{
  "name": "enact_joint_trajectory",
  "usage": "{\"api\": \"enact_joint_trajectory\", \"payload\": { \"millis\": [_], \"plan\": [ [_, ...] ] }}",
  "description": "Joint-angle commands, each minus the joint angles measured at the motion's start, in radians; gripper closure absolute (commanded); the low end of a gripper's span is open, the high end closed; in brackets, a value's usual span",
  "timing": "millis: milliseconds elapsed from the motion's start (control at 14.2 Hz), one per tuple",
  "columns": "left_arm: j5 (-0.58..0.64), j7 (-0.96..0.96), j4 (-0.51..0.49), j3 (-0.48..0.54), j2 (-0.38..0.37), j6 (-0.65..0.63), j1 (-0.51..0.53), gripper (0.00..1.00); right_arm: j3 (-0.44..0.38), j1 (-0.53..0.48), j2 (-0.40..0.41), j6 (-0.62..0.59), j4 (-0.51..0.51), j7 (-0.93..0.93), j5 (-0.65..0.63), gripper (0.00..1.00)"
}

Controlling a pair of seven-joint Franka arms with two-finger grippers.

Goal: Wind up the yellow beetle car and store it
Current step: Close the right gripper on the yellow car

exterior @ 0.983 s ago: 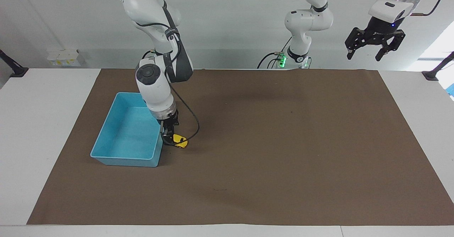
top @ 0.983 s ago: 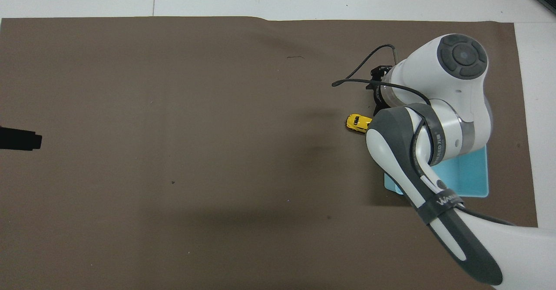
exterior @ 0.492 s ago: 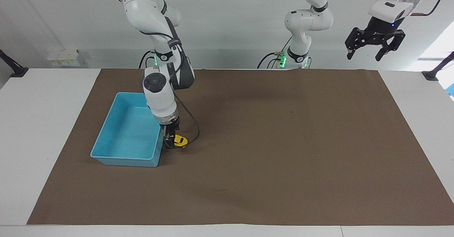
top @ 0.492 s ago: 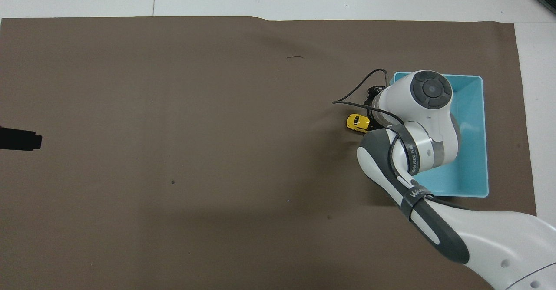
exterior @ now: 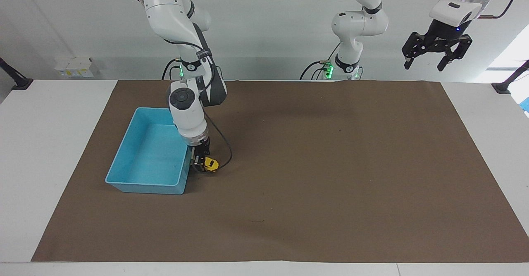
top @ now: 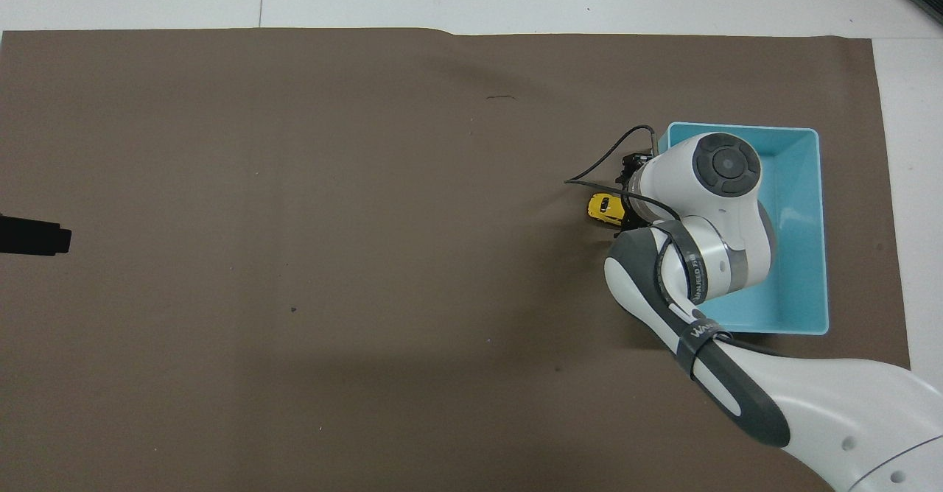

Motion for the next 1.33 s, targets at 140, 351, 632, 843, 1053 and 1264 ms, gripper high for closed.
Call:
{"api": "enact_joint_trajectory", "payload": {
  "millis": [140,351,632,843,1053,1264],
  "plan": [
    [-0.016,0.004,0.007,0.004,-0.007,-0.019,0.003,0.00,0.009,0.004,0.001,0.015,-0.001,0.030,-0.037,1.00],
    [-0.016,0.004,0.007,0.004,-0.007,-0.017,0.003,0.00,0.010,0.012,-0.001,-0.006,0.013,0.028,-0.082,1.00],
    [-0.016,0.004,0.007,0.004,-0.007,-0.017,0.003,0.00,0.015,0.038,-0.012,-0.066,0.060,0.017,-0.083,1.00],
    [-0.016,0.004,0.007,0.004,-0.007,-0.019,0.003,0.00,0.016,0.075,-0.030,-0.069,0.060,0.014,-0.082,1.00],
    [-0.016,0.004,0.007,0.004,-0.007,-0.017,0.003,0.00,0.041,0.079,-0.055,-0.076,0.062,-0.042,-0.071,1.00],
    [-0.016,0.004,0.007,0.004,-0.007,-0.019,0.003,0.00,0.059,0.079,-0.081,-0.092,0.069,-0.127,-0.065,1.00]
  ]
}}
